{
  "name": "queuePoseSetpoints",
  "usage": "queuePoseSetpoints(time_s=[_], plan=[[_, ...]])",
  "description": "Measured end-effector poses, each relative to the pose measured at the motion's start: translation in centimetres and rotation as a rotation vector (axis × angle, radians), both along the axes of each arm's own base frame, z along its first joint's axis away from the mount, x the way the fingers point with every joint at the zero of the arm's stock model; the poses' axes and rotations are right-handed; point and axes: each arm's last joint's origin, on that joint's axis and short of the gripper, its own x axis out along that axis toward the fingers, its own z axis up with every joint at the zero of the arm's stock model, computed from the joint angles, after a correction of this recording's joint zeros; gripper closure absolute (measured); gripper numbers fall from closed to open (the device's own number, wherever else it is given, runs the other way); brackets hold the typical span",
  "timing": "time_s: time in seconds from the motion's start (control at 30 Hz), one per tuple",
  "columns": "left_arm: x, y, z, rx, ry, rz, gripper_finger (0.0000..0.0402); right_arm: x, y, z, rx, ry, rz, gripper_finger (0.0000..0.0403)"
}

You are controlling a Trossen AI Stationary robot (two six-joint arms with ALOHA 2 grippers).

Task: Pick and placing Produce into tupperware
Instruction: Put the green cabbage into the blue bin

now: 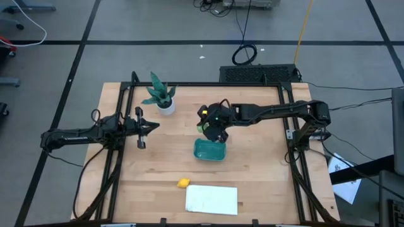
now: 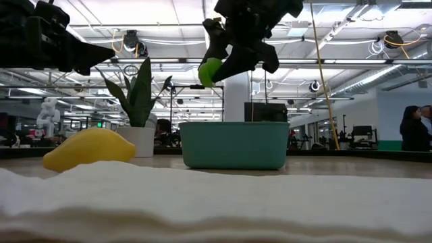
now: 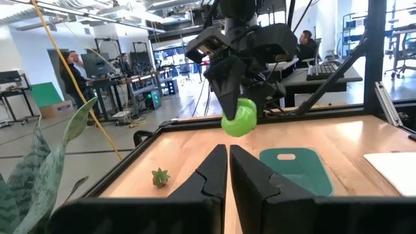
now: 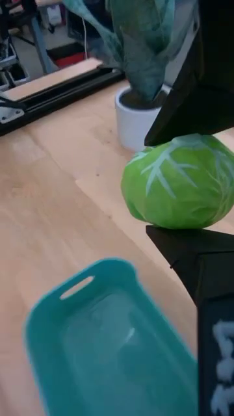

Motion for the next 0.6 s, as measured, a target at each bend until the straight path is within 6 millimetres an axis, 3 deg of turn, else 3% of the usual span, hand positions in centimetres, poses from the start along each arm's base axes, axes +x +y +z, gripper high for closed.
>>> queuePoseSetpoints(time_s=[0.3, 0.6], plan=[[0.0, 0.0, 0.0, -0.002, 0.001, 0.000, 0.0376, -0.2, 0.3, 0.9, 0.138, -0.045, -0.011, 0.0223], [0.0, 0.0, 0.0, -0.004, -0.003, 0.000, 0.0376, -0.4, 0.0, 2.7, 0.434, -0.130, -0.011, 0.0223]])
